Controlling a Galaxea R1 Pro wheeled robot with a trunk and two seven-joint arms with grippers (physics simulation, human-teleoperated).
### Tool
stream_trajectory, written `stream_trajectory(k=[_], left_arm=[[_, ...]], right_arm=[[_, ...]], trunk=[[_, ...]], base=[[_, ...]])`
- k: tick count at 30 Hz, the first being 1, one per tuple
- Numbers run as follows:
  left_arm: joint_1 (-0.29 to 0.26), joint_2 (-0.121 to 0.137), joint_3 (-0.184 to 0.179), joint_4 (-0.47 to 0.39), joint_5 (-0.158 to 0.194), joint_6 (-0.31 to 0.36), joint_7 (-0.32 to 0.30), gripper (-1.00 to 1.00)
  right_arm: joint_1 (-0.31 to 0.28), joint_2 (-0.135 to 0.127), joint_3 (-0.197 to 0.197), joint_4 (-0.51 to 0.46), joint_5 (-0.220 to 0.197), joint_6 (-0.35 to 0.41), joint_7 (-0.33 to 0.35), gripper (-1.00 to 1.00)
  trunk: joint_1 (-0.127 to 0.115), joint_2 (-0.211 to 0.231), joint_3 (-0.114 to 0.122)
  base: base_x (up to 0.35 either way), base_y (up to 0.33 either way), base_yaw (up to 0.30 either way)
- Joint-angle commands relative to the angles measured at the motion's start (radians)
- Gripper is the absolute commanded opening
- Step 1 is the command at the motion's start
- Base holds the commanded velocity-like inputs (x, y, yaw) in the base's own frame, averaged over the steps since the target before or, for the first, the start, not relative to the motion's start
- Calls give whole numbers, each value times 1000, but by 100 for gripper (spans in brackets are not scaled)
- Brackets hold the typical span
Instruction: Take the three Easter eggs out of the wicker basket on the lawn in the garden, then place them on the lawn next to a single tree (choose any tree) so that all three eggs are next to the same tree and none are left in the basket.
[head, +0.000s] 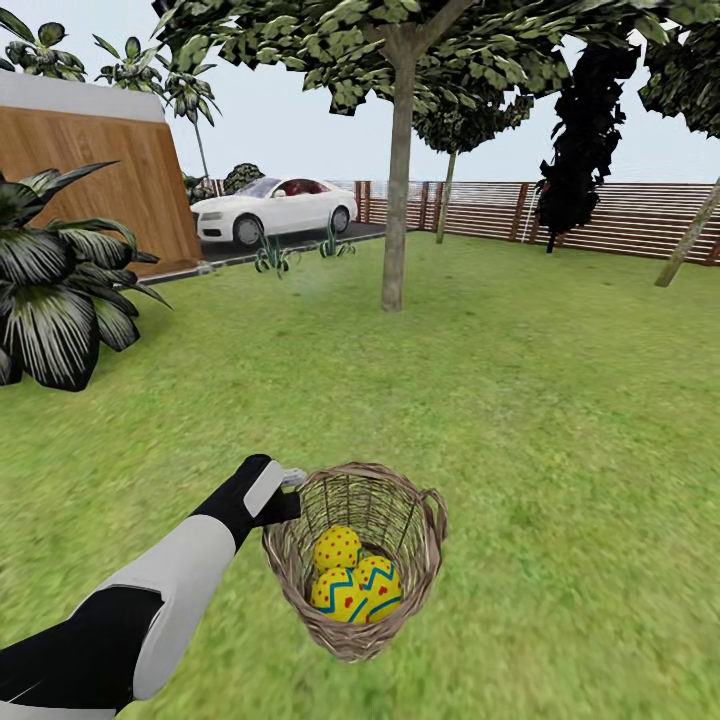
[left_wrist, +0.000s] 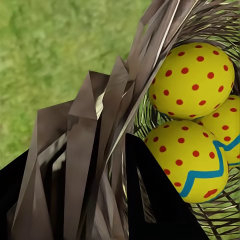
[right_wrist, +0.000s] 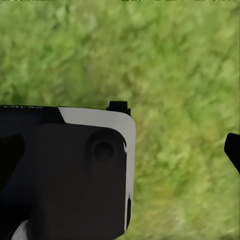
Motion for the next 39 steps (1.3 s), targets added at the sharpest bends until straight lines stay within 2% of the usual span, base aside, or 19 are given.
stream_trajectory(k=[1,10,11,14,15,24,39], left_arm=[[-1,1,-6,-1,19,0,8,-100],[-1,2,1,-1,20,1,8,-100],[-1,2,18,-1,19,1,8,-100],[-1,15,126,-1,17,2,11,-100],[-1,18,137,-2,17,2,11,-100],[-1,24,144,-1,17,-3,6,-100],[-1,24,143,0,17,-3,5,-100]], right_arm=[[-2,-1,-8,3,8,-7,1,100],[-2,1,-8,2,6,-7,1,100],[-2,1,-8,2,6,-7,1,100],[-2,1,-8,2,6,-8,1,100],[-2,1,-8,2,7,-7,1,100],[-2,1,-8,2,7,-7,1,100],[-2,0,-8,3,7,-8,1,100]], trunk=[[1,-2,-2],[1,-2,-2],[1,-2,-2],[1,-2,-2],[1,-2,-2],[1,-2,-2],[1,-2,-2]], base=[[0,0,0],[0,0,0],[0,0,0],[0,0,0],[0,0,0],[33,0,0],[330,0,0]])
